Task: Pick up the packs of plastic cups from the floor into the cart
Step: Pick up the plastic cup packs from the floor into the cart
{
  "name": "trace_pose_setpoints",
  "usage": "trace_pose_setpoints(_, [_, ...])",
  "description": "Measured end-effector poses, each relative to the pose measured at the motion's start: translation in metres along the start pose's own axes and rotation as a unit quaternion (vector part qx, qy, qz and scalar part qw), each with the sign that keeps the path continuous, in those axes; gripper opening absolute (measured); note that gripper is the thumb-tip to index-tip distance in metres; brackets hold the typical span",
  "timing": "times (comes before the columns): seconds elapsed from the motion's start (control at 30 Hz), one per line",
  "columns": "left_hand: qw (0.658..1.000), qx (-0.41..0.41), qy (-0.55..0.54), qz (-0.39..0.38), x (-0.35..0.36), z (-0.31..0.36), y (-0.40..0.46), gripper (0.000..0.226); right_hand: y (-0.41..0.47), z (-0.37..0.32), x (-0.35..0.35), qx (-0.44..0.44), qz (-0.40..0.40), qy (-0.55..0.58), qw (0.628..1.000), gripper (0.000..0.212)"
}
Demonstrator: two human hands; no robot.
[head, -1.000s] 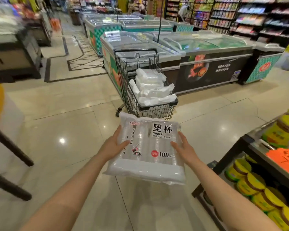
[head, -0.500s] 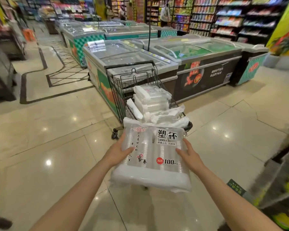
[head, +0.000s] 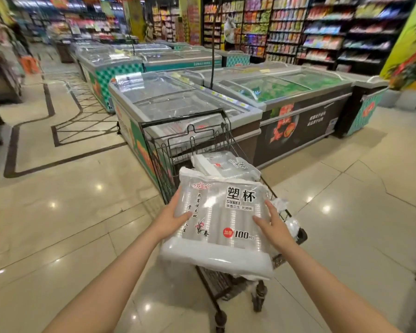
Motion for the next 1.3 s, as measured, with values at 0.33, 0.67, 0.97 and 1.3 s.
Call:
trace_pose_setpoints(0.33, [0.998,-0.014,0.041,-0.036,-0.062,-0.007,0.169,0.092,0.131,-0.025,-0.007,-0.006,0.058,0.029,0.998,0.091])
trace_pose_setpoints(0.67, [0.979,0.015,0.076,-0.190,-0.089,-0.048,0.314,0.106,0.196,-0.025,0.043,0.043,0.200,0.041,0.978,0.094])
trace_pose_setpoints(0.97, [0.946,0.043,0.154,-0.284,-0.124,-0.118,0.382,0.132,0.203,-0.051,0.147,0.152,0.290,0.016,0.945,0.097])
trace_pose_setpoints(1.3, [0.917,0.157,0.195,-0.310,-0.104,-0.111,0.366,0.095,0.214,-0.048,0.189,0.253,0.187,-0.052,0.948,0.068])
Point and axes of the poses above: each hand's wrist, its own y-axis towards the middle knuckle, its own x-axis out of the palm, z = x × y, the point moved 6 cm from there along y, towards the middle knuckle, and after that the axes turned 8 degrees about -z, right-handed, at the moved point
